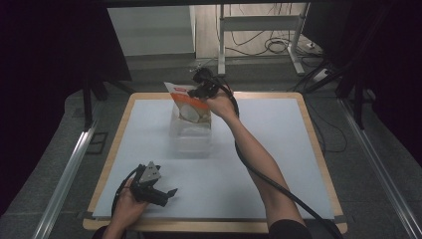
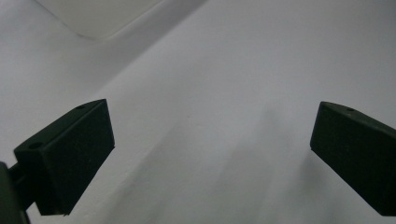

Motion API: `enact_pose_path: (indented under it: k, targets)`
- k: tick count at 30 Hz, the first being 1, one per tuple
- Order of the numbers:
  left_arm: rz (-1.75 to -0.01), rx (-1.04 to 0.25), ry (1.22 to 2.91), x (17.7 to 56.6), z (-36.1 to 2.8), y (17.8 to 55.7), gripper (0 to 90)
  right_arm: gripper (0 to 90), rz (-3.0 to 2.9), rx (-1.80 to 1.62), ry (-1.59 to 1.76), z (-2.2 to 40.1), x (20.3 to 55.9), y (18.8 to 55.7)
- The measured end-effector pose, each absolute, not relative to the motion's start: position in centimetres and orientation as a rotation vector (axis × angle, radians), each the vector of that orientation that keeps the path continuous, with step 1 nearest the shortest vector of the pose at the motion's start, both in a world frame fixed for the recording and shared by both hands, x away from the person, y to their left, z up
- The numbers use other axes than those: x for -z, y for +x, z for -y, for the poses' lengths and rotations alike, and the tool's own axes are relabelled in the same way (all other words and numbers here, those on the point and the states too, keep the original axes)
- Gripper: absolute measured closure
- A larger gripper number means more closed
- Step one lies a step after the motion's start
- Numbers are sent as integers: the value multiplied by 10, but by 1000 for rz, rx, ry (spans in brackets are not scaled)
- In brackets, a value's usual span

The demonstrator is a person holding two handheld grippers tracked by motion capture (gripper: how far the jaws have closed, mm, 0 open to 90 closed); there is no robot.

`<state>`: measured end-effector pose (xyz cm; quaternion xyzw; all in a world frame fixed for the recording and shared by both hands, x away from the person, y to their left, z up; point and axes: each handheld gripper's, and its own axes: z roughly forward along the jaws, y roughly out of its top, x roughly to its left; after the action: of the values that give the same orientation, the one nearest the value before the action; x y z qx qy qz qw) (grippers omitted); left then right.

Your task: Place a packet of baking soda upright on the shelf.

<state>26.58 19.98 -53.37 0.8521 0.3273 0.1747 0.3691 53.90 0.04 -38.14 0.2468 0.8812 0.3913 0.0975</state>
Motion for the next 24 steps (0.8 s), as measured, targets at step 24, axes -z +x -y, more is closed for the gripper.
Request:
enact_pose_path:
  k: [24]
  targets:
    - [-839,-455,2194,534,-199,266,0,763,-2568,-1102,774,23,399,540]
